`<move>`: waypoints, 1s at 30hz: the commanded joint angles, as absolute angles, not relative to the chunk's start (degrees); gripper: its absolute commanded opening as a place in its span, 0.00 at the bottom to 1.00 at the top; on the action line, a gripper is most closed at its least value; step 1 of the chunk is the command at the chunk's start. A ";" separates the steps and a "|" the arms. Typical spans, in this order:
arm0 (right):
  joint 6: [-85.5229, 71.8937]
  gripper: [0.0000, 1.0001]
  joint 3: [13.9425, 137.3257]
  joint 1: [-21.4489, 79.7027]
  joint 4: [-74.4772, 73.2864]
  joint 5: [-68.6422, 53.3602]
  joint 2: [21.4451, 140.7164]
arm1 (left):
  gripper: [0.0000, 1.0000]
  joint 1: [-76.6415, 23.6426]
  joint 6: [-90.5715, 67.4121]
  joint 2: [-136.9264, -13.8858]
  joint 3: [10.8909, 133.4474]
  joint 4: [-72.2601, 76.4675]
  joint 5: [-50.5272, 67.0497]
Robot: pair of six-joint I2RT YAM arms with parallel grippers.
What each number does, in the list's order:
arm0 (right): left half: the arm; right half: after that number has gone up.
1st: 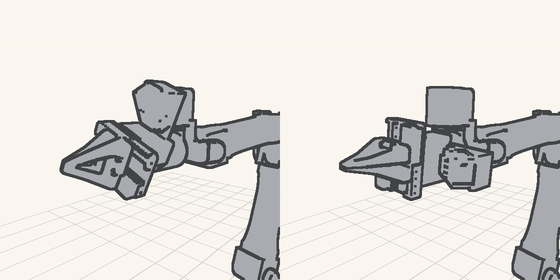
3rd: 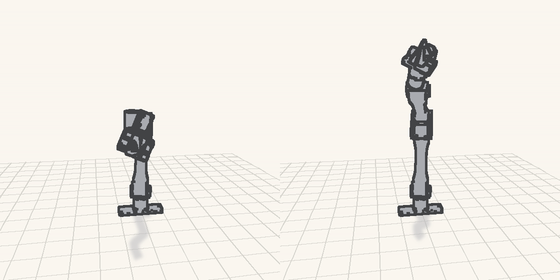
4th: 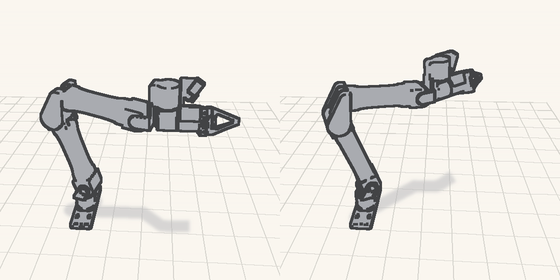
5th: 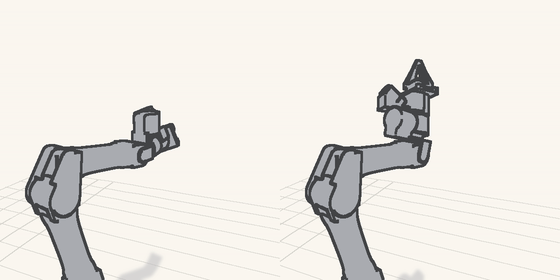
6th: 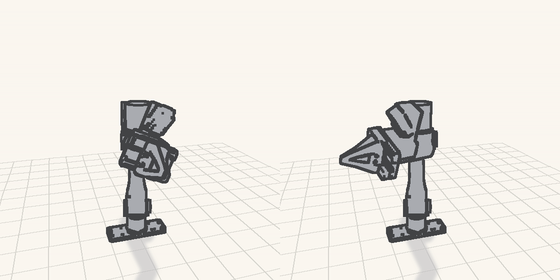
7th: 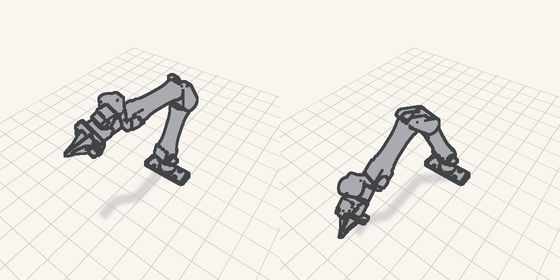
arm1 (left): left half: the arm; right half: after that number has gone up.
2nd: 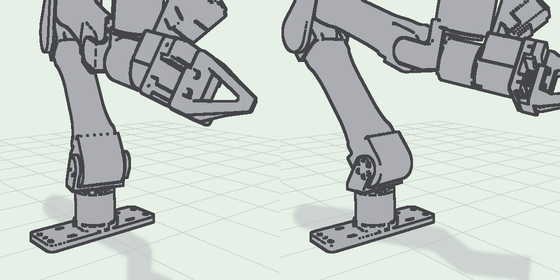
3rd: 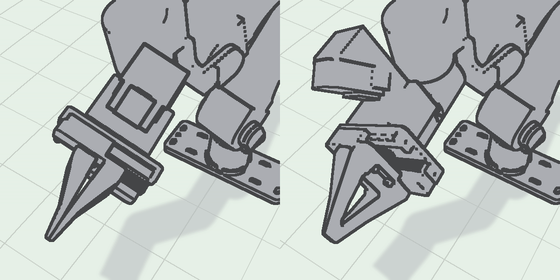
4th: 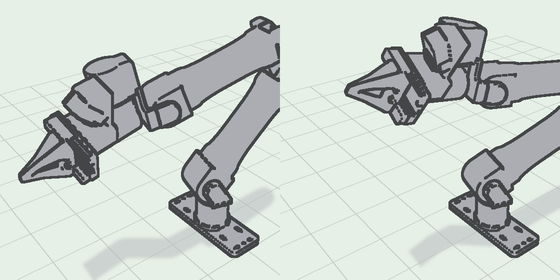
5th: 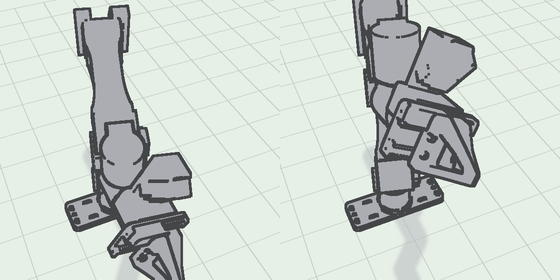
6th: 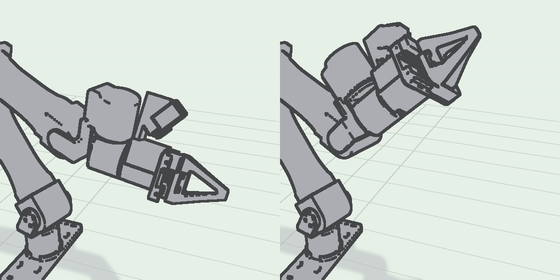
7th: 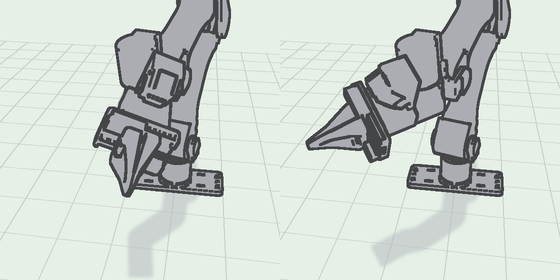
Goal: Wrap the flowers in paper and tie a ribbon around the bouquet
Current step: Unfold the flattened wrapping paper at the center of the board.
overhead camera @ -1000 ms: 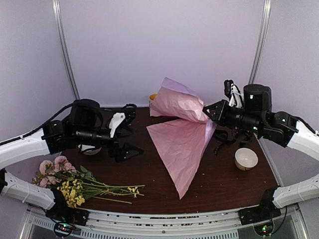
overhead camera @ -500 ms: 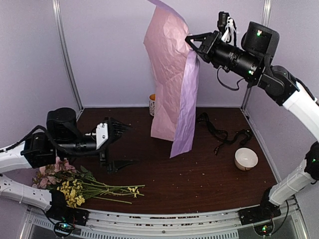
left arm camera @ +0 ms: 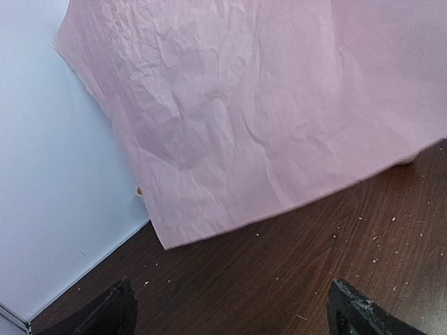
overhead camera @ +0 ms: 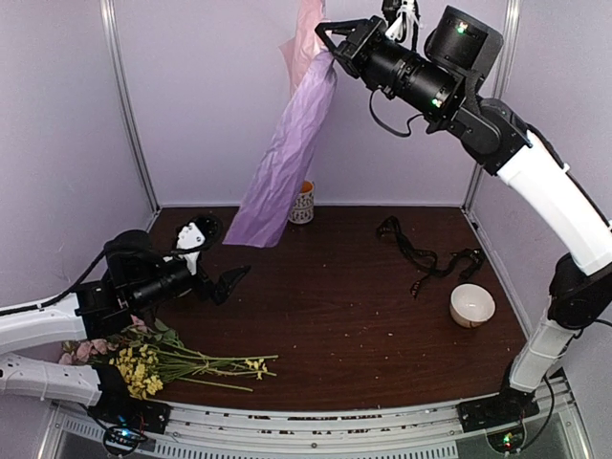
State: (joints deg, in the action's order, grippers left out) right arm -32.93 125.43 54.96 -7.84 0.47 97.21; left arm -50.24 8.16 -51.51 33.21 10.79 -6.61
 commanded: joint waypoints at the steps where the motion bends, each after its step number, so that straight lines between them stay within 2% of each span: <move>1: -33.25 0.00 127.49 56.65 -1.59 4.78 97.90 | 0.98 -51.88 8.62 -54.87 33.99 21.55 -3.47; 7: -32.38 0.00 129.96 58.66 2.23 7.66 101.72 | 0.98 -54.40 14.73 -55.56 26.09 42.79 0.61; 14: -31.64 0.00 129.29 59.68 2.13 8.90 101.97 | 0.98 -54.40 20.52 -60.62 29.77 46.48 -14.10; 19: -31.29 0.00 127.33 59.73 1.96 9.48 100.76 | 0.96 -54.40 25.40 -63.05 30.19 50.96 -18.42; 20: -31.17 0.00 126.82 59.68 1.54 9.56 100.40 | 0.91 -54.40 25.89 -63.03 30.33 51.05 -18.91; 21: -31.12 0.00 125.63 59.71 1.24 9.58 99.75 | 0.80 -54.40 26.45 -62.85 30.47 51.07 -19.23; 23: -31.03 0.00 122.42 59.39 1.03 9.67 97.77 | 0.50 -54.34 27.46 -62.25 30.29 50.79 -19.85; 24: -31.10 0.00 119.91 59.16 1.04 9.78 96.33 | 0.28 -54.32 27.95 -61.78 30.10 50.47 -20.28; 25: -31.28 0.00 116.52 58.95 1.24 10.29 94.55 | 0.18 -54.32 28.35 -61.24 29.88 49.91 -20.71; 28: -31.70 0.00 103.78 58.10 3.44 13.32 86.51 | 0.00 -54.32 29.16 -59.50 29.34 46.67 -21.92; 30: -31.95 0.00 95.56 57.74 4.43 15.58 81.52 | 0.00 -54.32 28.87 -58.01 28.74 43.22 -22.14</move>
